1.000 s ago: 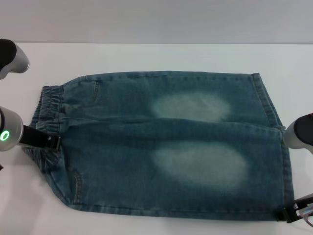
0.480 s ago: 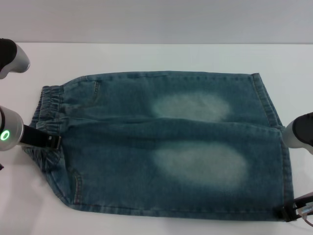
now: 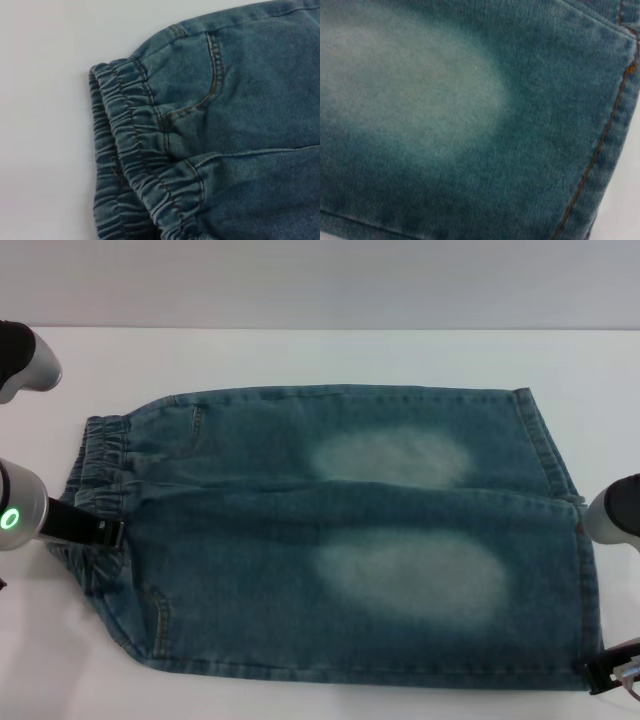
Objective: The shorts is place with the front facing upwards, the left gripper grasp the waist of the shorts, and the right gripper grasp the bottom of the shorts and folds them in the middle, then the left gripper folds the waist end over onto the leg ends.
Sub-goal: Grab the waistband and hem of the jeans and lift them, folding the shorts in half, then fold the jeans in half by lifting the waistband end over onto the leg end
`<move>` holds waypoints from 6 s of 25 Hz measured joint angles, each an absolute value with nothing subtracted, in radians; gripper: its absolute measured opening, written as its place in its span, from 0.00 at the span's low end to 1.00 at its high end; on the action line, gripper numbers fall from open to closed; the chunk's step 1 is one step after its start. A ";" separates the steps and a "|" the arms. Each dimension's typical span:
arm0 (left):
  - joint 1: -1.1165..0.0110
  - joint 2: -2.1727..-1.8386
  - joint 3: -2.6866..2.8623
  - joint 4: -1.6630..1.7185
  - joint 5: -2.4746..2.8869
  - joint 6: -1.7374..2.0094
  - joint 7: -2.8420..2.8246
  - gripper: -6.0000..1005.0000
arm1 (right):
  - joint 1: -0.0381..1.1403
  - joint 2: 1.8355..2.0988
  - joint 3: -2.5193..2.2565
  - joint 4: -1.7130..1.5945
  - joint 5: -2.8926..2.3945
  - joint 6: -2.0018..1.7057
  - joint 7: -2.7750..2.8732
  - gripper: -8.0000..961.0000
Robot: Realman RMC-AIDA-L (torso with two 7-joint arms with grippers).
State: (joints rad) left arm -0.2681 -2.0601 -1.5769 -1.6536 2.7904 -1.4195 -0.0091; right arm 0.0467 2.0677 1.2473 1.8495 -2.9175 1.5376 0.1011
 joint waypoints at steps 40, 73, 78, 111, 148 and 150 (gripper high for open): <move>-0.274 -2.057 -1.650 -1.716 2.791 -1.333 0.003 0.09 | 0.021 2.069 1.368 2.027 -2.918 1.194 -0.054 0.01; -0.294 -2.061 -1.634 -1.577 2.728 -0.884 0.007 0.09 | -0.127 2.076 1.429 1.689 -2.914 0.273 -0.133 0.01; -0.297 -2.061 -1.628 -1.542 2.723 -0.829 0.013 0.09 | -0.115 2.075 1.437 1.603 -2.913 0.162 -0.127 0.01; -0.362 -2.059 -1.556 -1.312 2.700 -0.543 0.016 0.82 | 0.000 2.078 1.315 1.029 -2.871 -0.655 -0.090 0.82; -0.210 -2.059 -1.581 -1.452 2.723 -0.712 0.004 0.85 | 0.277 2.073 1.065 0.717 -2.711 -0.587 0.075 0.01; -0.230 -2.060 -1.600 -1.408 2.723 -0.727 0.001 0.85 | 0.281 2.073 1.042 0.719 -2.711 -0.585 0.075 0.01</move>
